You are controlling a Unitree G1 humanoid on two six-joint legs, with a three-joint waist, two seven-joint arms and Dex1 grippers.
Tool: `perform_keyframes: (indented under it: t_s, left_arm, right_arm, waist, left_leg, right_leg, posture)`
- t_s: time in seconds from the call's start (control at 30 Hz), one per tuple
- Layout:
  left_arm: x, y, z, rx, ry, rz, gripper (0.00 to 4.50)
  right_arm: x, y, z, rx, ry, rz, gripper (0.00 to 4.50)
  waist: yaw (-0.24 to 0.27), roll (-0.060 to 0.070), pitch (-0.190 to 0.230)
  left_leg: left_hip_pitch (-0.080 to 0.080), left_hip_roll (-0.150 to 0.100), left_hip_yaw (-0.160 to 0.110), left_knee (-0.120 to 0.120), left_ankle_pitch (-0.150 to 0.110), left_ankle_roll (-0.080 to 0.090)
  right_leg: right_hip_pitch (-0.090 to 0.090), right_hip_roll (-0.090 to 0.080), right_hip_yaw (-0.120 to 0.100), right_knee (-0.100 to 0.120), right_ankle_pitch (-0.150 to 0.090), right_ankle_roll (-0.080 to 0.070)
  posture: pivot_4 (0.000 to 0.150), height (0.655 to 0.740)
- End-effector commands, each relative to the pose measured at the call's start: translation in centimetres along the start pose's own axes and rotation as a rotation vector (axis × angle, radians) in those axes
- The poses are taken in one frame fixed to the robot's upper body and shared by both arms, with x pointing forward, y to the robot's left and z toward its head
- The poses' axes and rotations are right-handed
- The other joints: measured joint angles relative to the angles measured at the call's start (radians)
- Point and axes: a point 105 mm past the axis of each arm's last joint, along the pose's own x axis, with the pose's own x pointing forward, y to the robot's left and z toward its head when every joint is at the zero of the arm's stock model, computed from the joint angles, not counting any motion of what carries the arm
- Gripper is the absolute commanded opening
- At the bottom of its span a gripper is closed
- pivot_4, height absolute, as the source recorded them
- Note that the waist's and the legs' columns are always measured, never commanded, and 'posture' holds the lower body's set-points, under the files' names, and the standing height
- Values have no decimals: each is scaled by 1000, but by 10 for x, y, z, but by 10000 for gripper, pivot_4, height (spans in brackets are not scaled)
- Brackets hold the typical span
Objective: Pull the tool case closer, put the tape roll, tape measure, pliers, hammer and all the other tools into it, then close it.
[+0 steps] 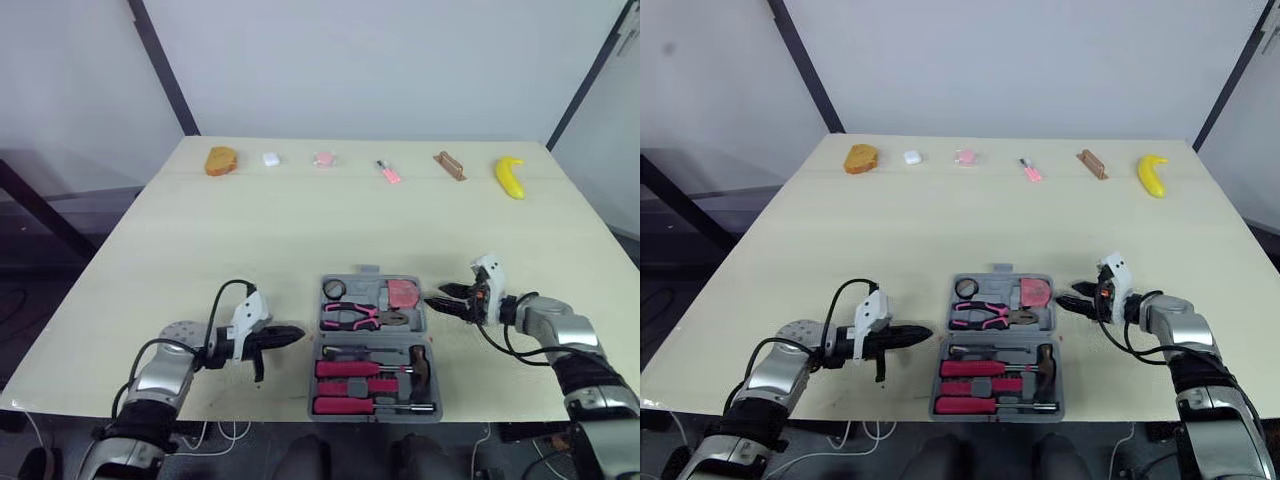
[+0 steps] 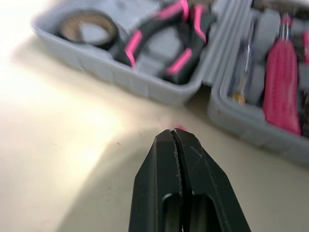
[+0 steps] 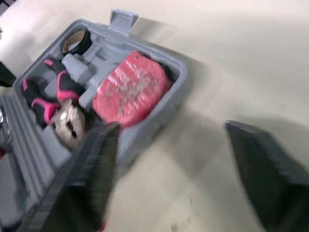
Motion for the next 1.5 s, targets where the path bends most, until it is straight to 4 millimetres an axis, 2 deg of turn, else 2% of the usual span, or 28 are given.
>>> perform_keyframes:
  t_s: [0.03, 0.27, 0.43, 0.57, 0.7, 1.0, 1.2, 1.5]
  left_arm:
    - [-11, -23, 28, 1, -100, -63, 0]
    - [-4, -61, 29, -45, -76, -202, 0]
    - [4, -81, 20, -41, -25, -271, 0]
    - [13, -85, 14, -49, -9, -274, 0]
    - [22, -80, 1, -41, 36, -245, 0]
    - [21, -79, -26, 31, 162, -286, 0]
    - [22, -74, -31, 54, 181, -286, 0]
    - [22, -75, -32, 43, 181, -289, 0]
  right_arm:
    - [10, -2, 7, 70, 8, 23, 44224]
    - [28, 2, 13, 187, 34, 89, 44224]
    - [36, 7, 7, 182, 114, 125, 44224]
    - [43, 12, 10, 186, 121, 154, 44224]
    - [51, 21, 13, 184, 129, 193, 44224]
    - [59, 31, 11, 286, 76, 254, 44224]
    - [60, 39, 9, 327, 57, 309, 44224]
    - [55, 48, 30, 318, -31, 408, 44224]
  waist:
    - [-7, 0, 0]
    - [-20, 1, 0]
    - [-29, 1, 0]
    - [-29, 1, 0]
    - [-29, 1, 0]
    - [-29, 1, 0]
    - [-30, 1, 0]
    - [-29, 2, 0]
  left_leg:
    - [0, 1, 0, 0, 0, 0]
    - [0, 0, 0, -1, 0, 0]
    - [2, 0, 1, -3, 0, 0]
    - [2, 0, 1, -4, 0, 0]
    - [3, 0, 2, -4, 0, 0]
    - [3, 0, 3, -6, 0, 0]
    - [5, 0, 5, -9, 0, 0]
    - [5, 0, 4, -10, 0, 0]
  right_leg:
    - [0, 0, 0, 0, 0, 0]
    - [-1, -1, 0, 0, 0, 0]
    - [-1, 0, 1, 0, 0, 0]
    - [-1, 1, 1, 0, 0, 0]
    - [-1, 1, 2, 0, 0, 0]
    - [-2, 1, 3, 0, 0, 0]
    - [-2, 1, 4, -1, 0, 0]
    - [-2, 1, 5, -1, 0, 0]
  posture:
    - [1500, 7400]
    - [1500, 7400]
    - [1500, 7400]
    - [1500, 7400]
    - [1500, 7400]
    - [1500, 7400]
    - [1500, 7400]
    - [1500, 7400]
